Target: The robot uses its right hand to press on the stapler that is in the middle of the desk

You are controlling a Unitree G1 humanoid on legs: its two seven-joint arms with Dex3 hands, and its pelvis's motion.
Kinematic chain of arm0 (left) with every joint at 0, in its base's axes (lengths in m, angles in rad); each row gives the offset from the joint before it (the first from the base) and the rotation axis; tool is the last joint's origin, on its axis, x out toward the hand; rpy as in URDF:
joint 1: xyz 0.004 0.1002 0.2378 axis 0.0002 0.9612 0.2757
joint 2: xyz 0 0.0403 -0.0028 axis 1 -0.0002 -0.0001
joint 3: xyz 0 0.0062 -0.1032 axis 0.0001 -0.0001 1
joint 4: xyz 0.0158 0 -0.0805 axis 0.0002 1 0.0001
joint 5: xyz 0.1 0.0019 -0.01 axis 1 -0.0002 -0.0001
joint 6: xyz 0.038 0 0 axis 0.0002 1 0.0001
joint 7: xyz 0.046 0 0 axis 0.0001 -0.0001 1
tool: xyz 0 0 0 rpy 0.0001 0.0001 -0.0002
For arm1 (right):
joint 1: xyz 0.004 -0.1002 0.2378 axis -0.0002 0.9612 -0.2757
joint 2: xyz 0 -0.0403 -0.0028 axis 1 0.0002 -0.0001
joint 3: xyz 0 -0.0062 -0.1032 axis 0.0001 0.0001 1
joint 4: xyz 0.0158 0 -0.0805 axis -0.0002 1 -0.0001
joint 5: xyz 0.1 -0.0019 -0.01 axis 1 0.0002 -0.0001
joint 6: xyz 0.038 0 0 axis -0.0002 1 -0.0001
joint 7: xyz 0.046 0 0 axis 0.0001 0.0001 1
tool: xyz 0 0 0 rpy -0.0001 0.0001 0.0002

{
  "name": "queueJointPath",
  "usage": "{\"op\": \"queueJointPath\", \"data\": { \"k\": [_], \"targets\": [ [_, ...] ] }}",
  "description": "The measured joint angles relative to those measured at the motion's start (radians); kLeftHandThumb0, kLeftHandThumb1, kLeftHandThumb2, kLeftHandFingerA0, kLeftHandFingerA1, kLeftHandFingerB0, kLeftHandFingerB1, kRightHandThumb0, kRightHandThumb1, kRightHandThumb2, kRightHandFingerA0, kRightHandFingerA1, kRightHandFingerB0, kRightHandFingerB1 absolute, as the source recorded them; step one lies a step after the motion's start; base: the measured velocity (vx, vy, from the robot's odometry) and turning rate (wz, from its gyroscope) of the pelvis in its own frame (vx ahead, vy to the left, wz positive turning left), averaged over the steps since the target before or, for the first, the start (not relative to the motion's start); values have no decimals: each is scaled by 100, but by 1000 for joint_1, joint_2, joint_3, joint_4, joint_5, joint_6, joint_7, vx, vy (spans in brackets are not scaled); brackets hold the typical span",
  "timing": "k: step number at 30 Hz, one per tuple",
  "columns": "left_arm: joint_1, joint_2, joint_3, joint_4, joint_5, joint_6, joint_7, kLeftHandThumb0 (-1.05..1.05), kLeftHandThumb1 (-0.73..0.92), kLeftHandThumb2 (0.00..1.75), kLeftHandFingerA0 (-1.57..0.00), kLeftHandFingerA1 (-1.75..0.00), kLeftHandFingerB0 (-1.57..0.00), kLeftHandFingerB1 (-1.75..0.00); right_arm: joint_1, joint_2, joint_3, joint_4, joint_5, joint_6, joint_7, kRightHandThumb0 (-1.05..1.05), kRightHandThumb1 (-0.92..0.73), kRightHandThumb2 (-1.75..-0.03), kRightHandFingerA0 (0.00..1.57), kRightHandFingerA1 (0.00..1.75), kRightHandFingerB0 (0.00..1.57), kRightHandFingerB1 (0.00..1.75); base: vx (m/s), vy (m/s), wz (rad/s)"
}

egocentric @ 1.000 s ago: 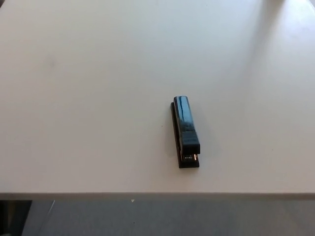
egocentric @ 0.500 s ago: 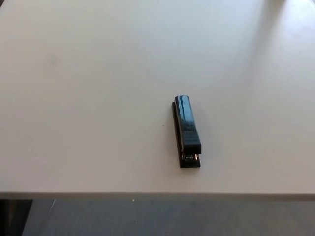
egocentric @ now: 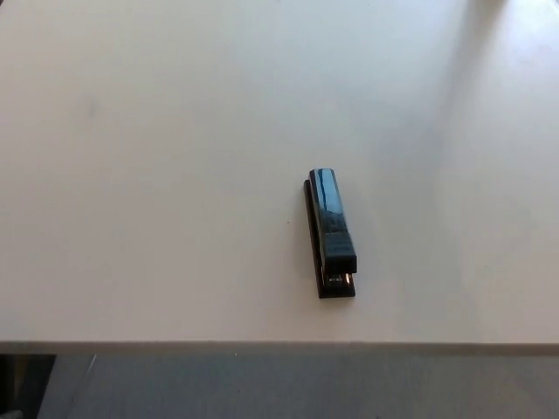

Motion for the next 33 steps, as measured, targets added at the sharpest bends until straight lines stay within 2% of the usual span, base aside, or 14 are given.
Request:
{"op": "queueJointPath", "data": {
  "k": [3,4,5,8,11,17,18,19,20,21,22,23,24,33],
  "targets": [
    [-6,10,-1,6,0,-12,-5,-37,47,107,-2,-49,0,-46,14,53,93,26,-13,-2,43,-22,-80,-64,127,84,73,99,-3,-4,2],
    [-8,13,-1,6,0,-13,-6,-36,49,108,-1,-50,0,-46,22,59,103,22,-11,-1,54,-21,-83,-64,125,90,78,78,-13,-14,7],
    [-10,17,-1,6,0,-13,-6,-36,48,108,-2,-50,0,-46,37,67,111,3,-7,2,70,-21,-81,-64,124,98,74,98,0,0,0],
    [-12,22,0,8,0,-13,-8,-37,49,108,-1,-49,0,-46,66,96,129,-83,19,25,117,-17,-81,-64,125,96,70,116,0,0,0],
    [-16,22,-1,9,-1,-15,-11,-37,48,108,-2,-49,0,-46,68,154,159,-119,43,53,157,-17,-81,-65,129,83,72,107,0,0,0],
    [-28,25,-1,13,-3,-36,-16,-36,51,109,-1,-49,0,-46,63,321,233,45,54,76,201,-20,-83,-65,126,91,71,101,-2,-2,1],
    [-27,25,0,15,-4,-39,-16,-77,90,68,-18,-33,-21,-29,61,337,238,74,53,77,202,-15,-83,-64,124,99,71,104,0,0,0],
    [-27,25,0,18,-5,-40,-17,-37,50,108,-1,-49,0,-46,59,362,243,115,53,77,203,-17,-82,-64,123,104,75,104,0,0,0],
    [-27,26,-1,20,-6,-43,-17,-77,88,67,-17,-31,-22,-29,57,380,246,145,52,78,203,-14,-83,-64,124,103,73,101,0,0,0],
    [-27,26,-1,22,-6,-46,-18,-77,88,67,-17,-32,-22,-30,57,400,246,173,53,79,203,-12,-82,-66,125,101,73,104,0,0,0],
    [-27,26,-1,23,-8,-49,-19,-36,51,109,-1,-49,-1,-46,57,419,245,204,56,79,206,-13,-81,-67,126,102,70,115,0,0,0],
    [-28,26,-1,24,-8,-54,-20,-36,51,109,-1,-49,0,-46,56,437,244,241,56,75,209,-15,-81,-65,127,98,69,117,0,0,0],
    [-28,26,-2,24,-8,-57,-21,-76,89,67,-18,-32,-22,-30,56,448,244,270,56,73,211,-16,-82,-65,127,96,68,114,0,0,0],
    [-36,31,-13,30,-8,-73,-24,-77,88,67,-19,-34,-24,-30,47,544,257,422,49,47,217,-18,-79,-64,126,101,74,111,0,0,0]
  ]
}}
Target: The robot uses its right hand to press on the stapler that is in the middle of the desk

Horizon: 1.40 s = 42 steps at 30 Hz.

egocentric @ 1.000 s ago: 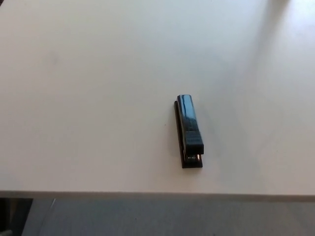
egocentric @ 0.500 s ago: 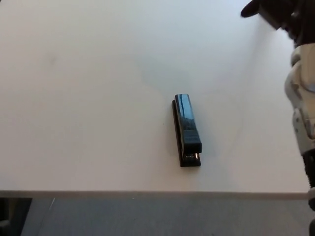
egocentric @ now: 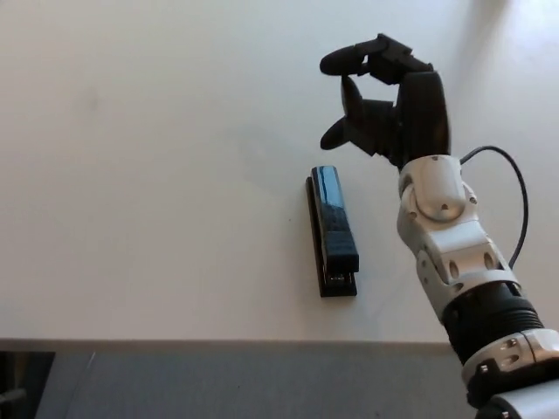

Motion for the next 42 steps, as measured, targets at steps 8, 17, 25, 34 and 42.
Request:
{"op": "queueJointPath", "data": {
  "k": [8,17,25,34,42],
  "targets": [
    [-6,7,-5,3,0,-1,0,-79,88,67,-18,-33,-23,-30,-17,42,-11,129,-11,-18,-18,-10,-81,-69,110,126,71,117,0,0,0],
    [-18,9,-12,6,-1,-3,-6,-78,89,67,-20,-33,-25,-30,-25,64,-7,221,-24,-42,-27,-12,-83,-68,118,117,79,107,0,0,0],
    [-21,9,-19,7,0,-3,-5,-76,89,67,-19,-33,-25,-30,-21,64,-21,313,-32,-37,-41,-9,-80,-74,120,115,74,115,0,0,0],
    [-29,10,-22,8,0,-3,-4,-77,88,67,-20,-33,-24,-30,3,65,-38,351,-32,-77,-35,-14,-79,-73,120,119,76,119,0,0,0],
    [-31,10,-24,8,0,-3,-4,-78,89,68,-18,-33,-23,-30,46,66,-23,362,-35,-133,-36,-13,-82,-66,116,117,74,115,0,0,0]
  ]
}}
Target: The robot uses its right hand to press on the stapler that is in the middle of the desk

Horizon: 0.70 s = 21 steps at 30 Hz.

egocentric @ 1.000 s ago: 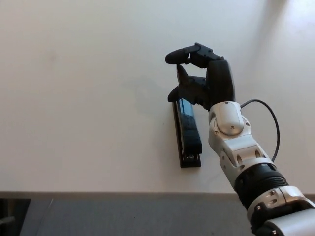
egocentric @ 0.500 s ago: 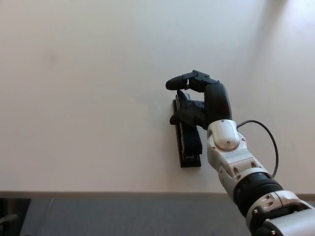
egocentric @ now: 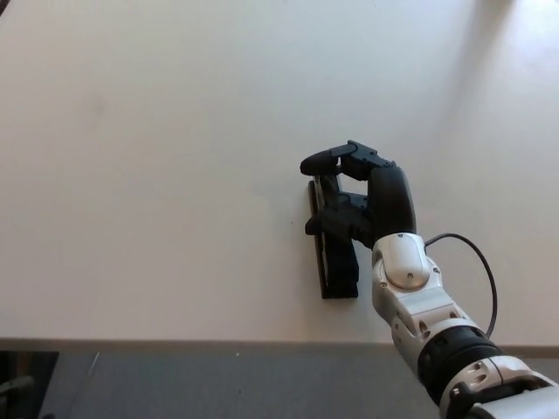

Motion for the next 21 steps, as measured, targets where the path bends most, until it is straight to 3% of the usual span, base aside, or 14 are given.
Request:
{"op": "queueJointPath", "data": {
  "k": [5,9,13,16,19,21],
  "targets": [
    [-2,0,-1,0,0,0,0,-75,89,67,-19,-32,-23,-30,15,0,9,0,-1,-28,0,-13,-82,-64,114,126,75,115,0,0,0],
    [-1,0,-2,0,0,0,0,-77,88,67,-20,-34,-24,-30,26,1,11,0,-1,-54,1,-15,-82,-64,114,121,74,113,0,0,0],
    [26,-2,-3,-1,0,0,0,-75,91,68,-19,-33,-23,-30,44,1,20,-6,-1,-86,1,-19,-81,-65,113,127,74,118,0,0,0],
    [68,-6,-7,-1,1,-1,0,-76,89,65,-21,-32,-25,-30,68,1,28,-17,-1,-117,-1,-18,-82,-64,117,120,75,116,0,0,0],
    [116,-9,-9,-1,1,-2,-1,-76,88,67,-22,-32,-27,-31,94,1,33,-28,-1,-149,-2,-14,-81,-64,112,127,77,119,0,0,0],
    [153,-13,-9,-1,0,-3,-1,-74,86,66,-22,-32,-23,-31,114,2,37,-36,-1,-174,-4,-18,-80,-63,116,114,76,102,0,0,0]
  ]
}}
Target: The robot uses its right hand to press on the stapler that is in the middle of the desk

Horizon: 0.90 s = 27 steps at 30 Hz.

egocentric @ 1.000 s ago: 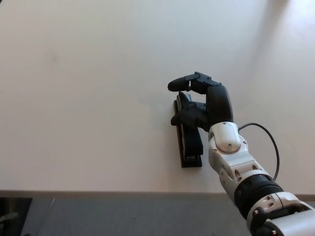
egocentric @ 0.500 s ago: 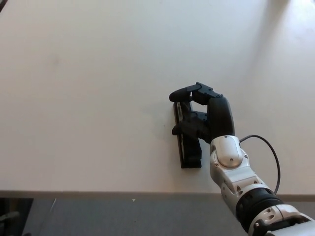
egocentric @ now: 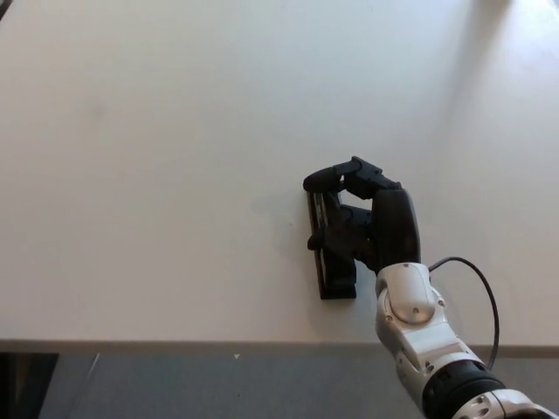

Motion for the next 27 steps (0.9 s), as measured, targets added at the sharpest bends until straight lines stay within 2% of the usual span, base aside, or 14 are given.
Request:
{"op": "queueJointPath", "data": {
  "k": [2,3,4,5,6,9,11,16,19,20,22,25,26,27],
  "targets": [
    [27,-3,1,0,0,-2,-1,-77,85,63,-23,-30,-23,-29,13,1,1,-5,0,-18,-2,-17,-80,-64,114,116,76,109,0,0,0],
    [42,-6,1,0,0,-2,-2,-78,68,103,-17,-45,-18,-44,19,1,2,-7,0,-28,-3,-16,-81,-64,114,125,77,113,0,0,0],
    [56,-8,1,0,0,-3,-3,-78,68,103,-17,-45,-18,-44,25,1,3,-8,0,-38,-4,-16,-81,-64,114,125,77,113,0,0,0],
    [65,-9,1,0,0,-3,-3,-78,86,64,-24,-31,-25,-30,30,1,4,-9,0,-45,-5,-15,-81,-64,114,125,77,115,0,0,0],
    [79,-11,1,-1,0,-4,-4,-79,83,66,-26,-34,-24,-32,38,2,6,-12,0,-56,-5,-16,-82,-64,115,117,75,112,0,0,0],
    [98,-12,1,-2,0,-5,-5,-81,87,68,-20,-30,-24,-30,49,2,9,-15,0,-75,-7,-16,-82,-64,114,121,76,114,0,0,0],
    [114,-13,1,-1,0,-7,-6,-78,85,66,-25,-32,-25,-31,59,2,11,-16,0,-95,-9,-21,-80,-63,115,116,77,102,0,0,0],
    [121,-12,1,0,-1,-8,-9,-74,86,66,-23,-30,-23,-29,73,4,13,-17,0,-117,-13,-15,-80,-65,116,129,73,122,0,0,0],
    [109,-12,3,0,-1,-8,-10,-74,86,66,-23,-30,-23,-29,76,4,13,-17,0,-121,-13,-15,-80,-65,116,129,73,122,0,0,0],
    [102,-12,3,0,-1,-8,-10,-77,85,66,-21,-30,-23,-30,76,4,12,-17,1,-122,-13,-8,-76,-77,119,127,76,117,0,0,0],
    [85,-12,5,-2,-1,-8,-11,-75,88,67,-24,-33,-27,-31,68,3,8,-26,2,-122,-13,-7,-75,-80,120,127,80,116,0,0,0],
    [48,-12,14,-6,-7,-11,-24,-74,89,67,-20,-31,-24,-30,53,2,-9,-49,7,-106,-3,-11,-79,-71,121,124,80,116,0,0,0],
    [36,-12,15,-7,-9,-13,-28,-36,52,109,-1,-48,-1,-45,46,1,-16,-61,9,-94,1,-12,-80,-72,121,120,75,111,0,0,0],
    [24,-12,16,-7,-10,-14,-30,-76,88,67,-17,-31,-22,-29,39,-3,-24,-79,12,-83,5,-15,-80,-69,120,130,74,122,0,0,0]
  ]
}}
